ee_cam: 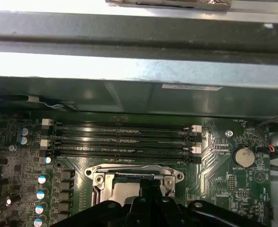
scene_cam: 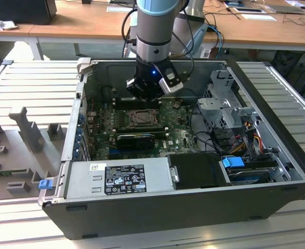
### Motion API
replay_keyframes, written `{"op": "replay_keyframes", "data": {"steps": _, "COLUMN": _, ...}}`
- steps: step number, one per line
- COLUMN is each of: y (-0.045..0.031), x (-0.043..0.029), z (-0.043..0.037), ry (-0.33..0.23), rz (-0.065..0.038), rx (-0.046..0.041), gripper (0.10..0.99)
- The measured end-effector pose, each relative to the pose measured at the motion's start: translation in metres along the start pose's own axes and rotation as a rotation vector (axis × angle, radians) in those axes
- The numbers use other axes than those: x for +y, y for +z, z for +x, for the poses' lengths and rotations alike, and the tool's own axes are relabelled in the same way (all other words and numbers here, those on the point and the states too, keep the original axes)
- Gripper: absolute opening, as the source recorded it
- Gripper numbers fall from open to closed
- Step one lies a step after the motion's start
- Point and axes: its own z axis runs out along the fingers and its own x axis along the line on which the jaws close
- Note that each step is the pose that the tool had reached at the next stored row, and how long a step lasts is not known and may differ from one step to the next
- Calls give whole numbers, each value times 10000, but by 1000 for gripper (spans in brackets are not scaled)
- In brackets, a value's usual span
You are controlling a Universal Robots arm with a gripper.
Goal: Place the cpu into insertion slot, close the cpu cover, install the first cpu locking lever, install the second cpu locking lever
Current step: 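Install the second cpu locking lever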
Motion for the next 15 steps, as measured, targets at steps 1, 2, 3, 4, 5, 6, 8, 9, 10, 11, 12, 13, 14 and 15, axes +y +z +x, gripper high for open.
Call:
{"op": "replay_keyframes", "data": {"steps": 1, "y": -9, "x": 1, "z": 0, "ry": 0, "rz": 1, "rx": 0, "gripper": 106}}
{"op": "replay_keyframes", "data": {"steps": 2, "y": -20, "x": 2, "z": 0, "ry": 0, "rz": 0, "rx": 0, "gripper": 106}}
{"op": "replay_keyframes", "data": {"steps": 3, "y": -28, "x": 3, "z": 0, "ry": 0, "rz": 0, "rx": 0, "gripper": 106}}
{"op": "replay_keyframes", "data": {"steps": 4, "y": -35, "x": 3, "z": 0, "ry": 0, "rz": 0, "rx": 0, "gripper": 106}}
{"op": "replay_keyframes", "data": {"steps": 5, "y": -40, "x": 4, "z": 0, "ry": 0, "rz": 1, "rx": 1, "gripper": 106}}
{"op": "replay_keyframes", "data": {"steps": 6, "y": -43, "x": 4, "z": 0, "ry": 0, "rz": -1, "rx": 0, "gripper": 106}}
{"op": "replay_keyframes", "data": {"steps": 8, "y": -52, "x": 4, "z": 0, "ry": 0, "rz": 0, "rx": 0, "gripper": 106}}
{"op": "replay_keyframes", "data": {"steps": 9, "y": -56, "x": 5, "z": -1, "ry": 0, "rz": 0, "rx": 0, "gripper": 106}}
{"op": "replay_keyframes", "data": {"steps": 10, "y": -56, "x": 5, "z": -1, "ry": 0, "rz": -2, "rx": -1, "gripper": 106}}
{"op": "replay_keyframes", "data": {"steps": 11, "y": -57, "x": 4, "z": -1, "ry": 0, "rz": -3, "rx": -1, "gripper": 106}}
{"op": "replay_keyframes", "data": {"steps": 12, "y": -59, "x": -1, "z": -1, "ry": -1, "rz": 0, "rx": 1, "gripper": 106}}
{"op": "replay_keyframes", "data": {"steps": 13, "y": -60, "x": -8, "z": 0, "ry": -1, "rz": 1, "rx": 1, "gripper": 106}}
{"op": "replay_keyframes", "data": {"steps": 14, "y": -60, "x": -13, "z": 0, "ry": 0, "rz": -1, "rx": 0, "gripper": 106}}
{"op": "replay_keyframes", "data": {"steps": 15, "y": -62, "x": -29, "z": 1, "ry": 0, "rz": 0, "rx": 1, "gripper": 106}}
